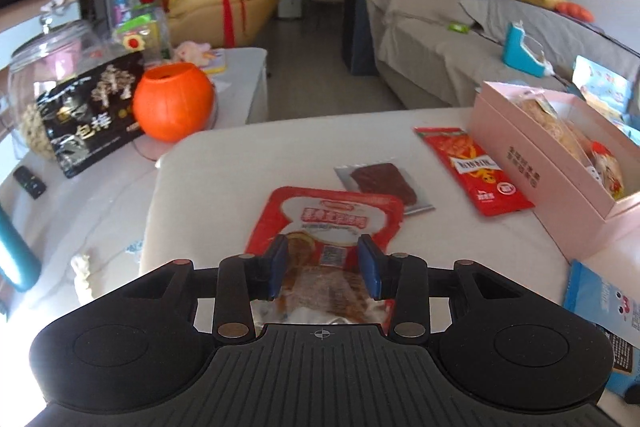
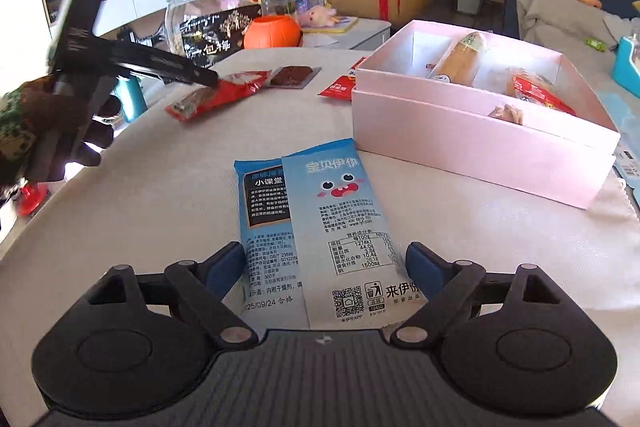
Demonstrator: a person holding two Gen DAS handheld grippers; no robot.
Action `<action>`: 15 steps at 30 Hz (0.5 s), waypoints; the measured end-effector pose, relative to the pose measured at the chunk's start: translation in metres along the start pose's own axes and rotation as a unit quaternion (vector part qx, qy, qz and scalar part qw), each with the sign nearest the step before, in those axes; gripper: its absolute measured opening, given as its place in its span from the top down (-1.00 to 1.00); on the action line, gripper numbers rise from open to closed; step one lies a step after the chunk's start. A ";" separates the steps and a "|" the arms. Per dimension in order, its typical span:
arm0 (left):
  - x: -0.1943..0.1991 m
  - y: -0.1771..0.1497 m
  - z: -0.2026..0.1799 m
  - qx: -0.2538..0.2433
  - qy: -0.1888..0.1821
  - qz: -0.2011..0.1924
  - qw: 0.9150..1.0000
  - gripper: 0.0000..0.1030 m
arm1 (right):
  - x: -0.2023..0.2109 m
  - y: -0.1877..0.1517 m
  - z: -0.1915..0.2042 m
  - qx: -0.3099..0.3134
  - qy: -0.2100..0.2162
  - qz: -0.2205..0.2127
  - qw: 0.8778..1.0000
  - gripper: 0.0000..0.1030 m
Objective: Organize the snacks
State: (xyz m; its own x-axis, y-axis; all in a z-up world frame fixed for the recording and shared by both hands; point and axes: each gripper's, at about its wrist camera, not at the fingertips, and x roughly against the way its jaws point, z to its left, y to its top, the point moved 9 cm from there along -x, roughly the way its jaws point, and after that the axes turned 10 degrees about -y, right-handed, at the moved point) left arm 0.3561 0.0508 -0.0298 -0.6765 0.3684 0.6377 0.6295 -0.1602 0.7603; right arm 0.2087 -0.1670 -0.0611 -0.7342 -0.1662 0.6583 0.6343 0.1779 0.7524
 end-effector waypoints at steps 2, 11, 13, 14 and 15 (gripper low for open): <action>-0.008 -0.003 -0.011 -0.032 0.003 0.029 0.999 -0.21 | 0.000 0.000 0.002 0.005 -0.003 -0.001 1.000 -0.75; -0.025 -0.001 -0.009 -0.028 0.005 0.050 0.998 -0.65 | -0.004 0.000 0.008 0.021 -0.006 0.002 1.000 -0.83; -0.029 0.001 0.003 -0.025 0.019 0.064 0.997 -0.68 | -0.005 0.001 0.008 0.018 -0.004 0.002 1.000 -0.84; -0.031 0.001 0.007 -0.027 0.017 0.067 0.997 -0.72 | -0.005 0.001 0.008 0.018 -0.004 0.002 1.000 -0.84; -0.032 0.001 0.011 -0.023 0.007 0.069 0.997 -0.75 | -0.006 0.001 0.009 0.019 -0.004 0.002 1.000 -0.85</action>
State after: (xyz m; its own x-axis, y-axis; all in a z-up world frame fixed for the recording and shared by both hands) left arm 0.3827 0.0487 -0.0503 -0.5903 0.3265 0.7382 0.6991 -0.2504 0.6697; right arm 0.2115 -0.1575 -0.0639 -0.7337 -0.1569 0.6611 0.6280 0.2149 0.7480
